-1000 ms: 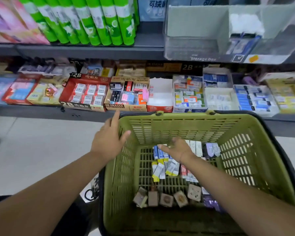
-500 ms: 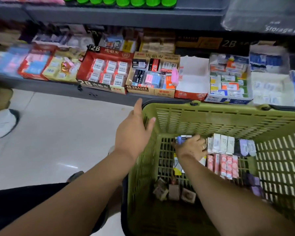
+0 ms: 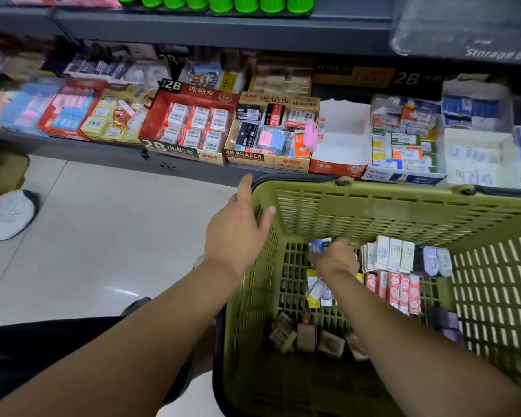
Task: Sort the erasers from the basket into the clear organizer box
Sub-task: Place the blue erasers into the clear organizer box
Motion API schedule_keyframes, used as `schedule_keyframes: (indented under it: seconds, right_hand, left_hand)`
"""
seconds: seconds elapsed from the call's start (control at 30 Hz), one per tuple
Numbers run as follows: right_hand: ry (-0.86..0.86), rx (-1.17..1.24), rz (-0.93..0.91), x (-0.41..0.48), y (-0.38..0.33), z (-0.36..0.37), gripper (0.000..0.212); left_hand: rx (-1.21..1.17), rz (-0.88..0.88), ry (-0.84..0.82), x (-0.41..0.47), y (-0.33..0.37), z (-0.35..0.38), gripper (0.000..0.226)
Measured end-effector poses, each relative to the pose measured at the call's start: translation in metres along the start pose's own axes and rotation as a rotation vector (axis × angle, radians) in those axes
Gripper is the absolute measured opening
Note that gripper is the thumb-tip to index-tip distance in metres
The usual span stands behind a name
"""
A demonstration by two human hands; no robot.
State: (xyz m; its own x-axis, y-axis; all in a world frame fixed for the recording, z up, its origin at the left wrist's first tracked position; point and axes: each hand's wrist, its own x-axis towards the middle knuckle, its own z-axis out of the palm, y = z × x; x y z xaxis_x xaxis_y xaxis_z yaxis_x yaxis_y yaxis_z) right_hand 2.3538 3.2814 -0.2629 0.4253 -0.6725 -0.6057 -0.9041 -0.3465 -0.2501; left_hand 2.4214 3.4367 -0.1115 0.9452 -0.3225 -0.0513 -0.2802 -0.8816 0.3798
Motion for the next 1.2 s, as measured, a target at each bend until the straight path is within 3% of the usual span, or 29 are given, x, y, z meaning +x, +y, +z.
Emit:
schedule_keyframes:
  seconds: [0.13,0.2,0.47,0.63,0.73,0.8,0.93,1.0,1.07,1.2]
  right_hand:
    - [-0.110,0.075,-0.058,-0.001,0.001,-0.008,0.049]
    - [-0.136,0.121,-0.077,-0.001,0.003,-0.011,0.046]
    - [-0.282,0.306,-0.191,0.001,0.010,-0.030,0.077]
    - [-0.364,0.429,-0.321,-0.024,0.007,-0.068,0.078]
    - [-0.418,0.462,-0.429,-0.057,0.001,-0.108,0.077]
    - [-0.440,0.440,-0.519,-0.081,-0.005,-0.144,0.070]
    - [-0.377,0.492,-0.738,-0.123,-0.016,-0.228,0.041]
    - [-0.283,0.474,-0.835,-0.144,-0.014,-0.263,0.035]
    - [-0.205,0.471,-0.898,-0.162,-0.008,-0.288,0.036]
    - [-0.014,0.460,-0.981,-0.175,0.001,-0.324,0.041]
  left_hand:
    - [-0.002,0.008,0.007,-0.001,0.001,-0.001,0.065]
    - [0.004,0.009,0.004,-0.001,0.001,-0.002,0.065]
    - [0.012,0.024,0.020,0.001,-0.006,0.002,0.064]
    - [0.062,0.032,-0.019,0.003,-0.007,0.003,0.072]
    - [0.157,0.161,0.020,-0.003,0.002,-0.005,0.072]
    - [-0.067,0.187,-0.046,-0.007,0.028,-0.018,0.073]
    - [-1.054,-0.175,-0.509,-0.020,0.118,-0.059,0.095]
    - [-1.453,-0.278,-0.708,-0.025,0.153,-0.077,0.072]
    - [-1.633,-0.265,-0.770,-0.031,0.178,-0.095,0.051]
    - [-1.810,-0.163,-0.844,-0.035,0.215,-0.118,0.050]
